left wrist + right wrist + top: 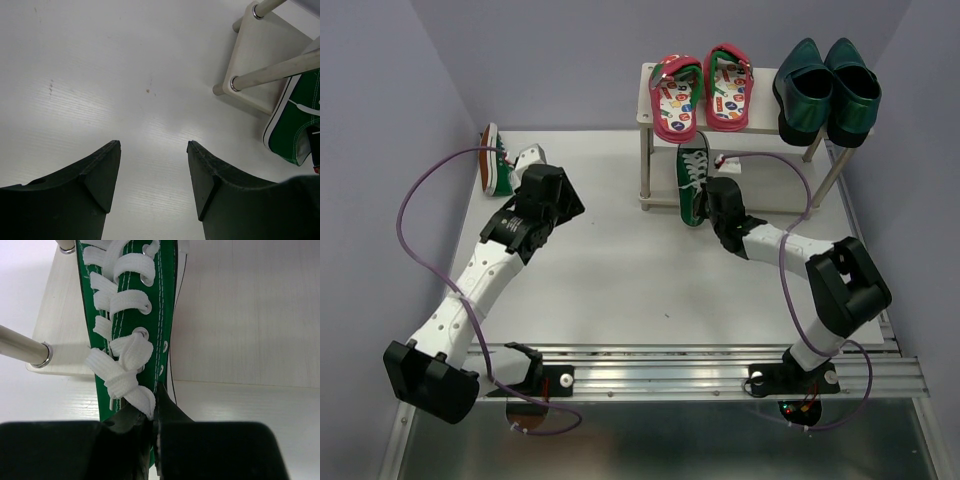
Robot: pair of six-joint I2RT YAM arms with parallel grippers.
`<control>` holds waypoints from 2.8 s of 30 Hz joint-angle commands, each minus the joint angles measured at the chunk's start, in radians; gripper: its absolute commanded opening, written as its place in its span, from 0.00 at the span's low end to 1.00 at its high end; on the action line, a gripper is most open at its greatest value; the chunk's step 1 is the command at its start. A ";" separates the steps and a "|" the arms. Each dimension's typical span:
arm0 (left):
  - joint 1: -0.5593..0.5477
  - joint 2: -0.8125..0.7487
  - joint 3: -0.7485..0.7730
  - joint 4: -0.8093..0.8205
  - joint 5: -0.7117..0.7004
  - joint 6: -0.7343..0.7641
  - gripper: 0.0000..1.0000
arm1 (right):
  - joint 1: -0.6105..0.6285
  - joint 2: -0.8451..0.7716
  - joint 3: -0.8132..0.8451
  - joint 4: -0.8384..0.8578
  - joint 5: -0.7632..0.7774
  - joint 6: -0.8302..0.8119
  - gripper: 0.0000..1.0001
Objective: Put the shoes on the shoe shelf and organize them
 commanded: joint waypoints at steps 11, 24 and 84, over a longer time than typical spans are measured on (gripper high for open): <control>0.023 -0.060 0.025 -0.012 -0.013 0.023 0.66 | -0.058 0.048 0.108 0.190 -0.035 0.038 0.13; 0.028 -0.044 0.003 0.018 0.016 0.021 0.66 | -0.058 -0.144 -0.087 0.198 -0.175 0.167 0.87; 0.046 -0.016 0.032 0.017 0.010 0.032 0.66 | -0.002 0.003 0.019 0.165 0.117 0.146 0.01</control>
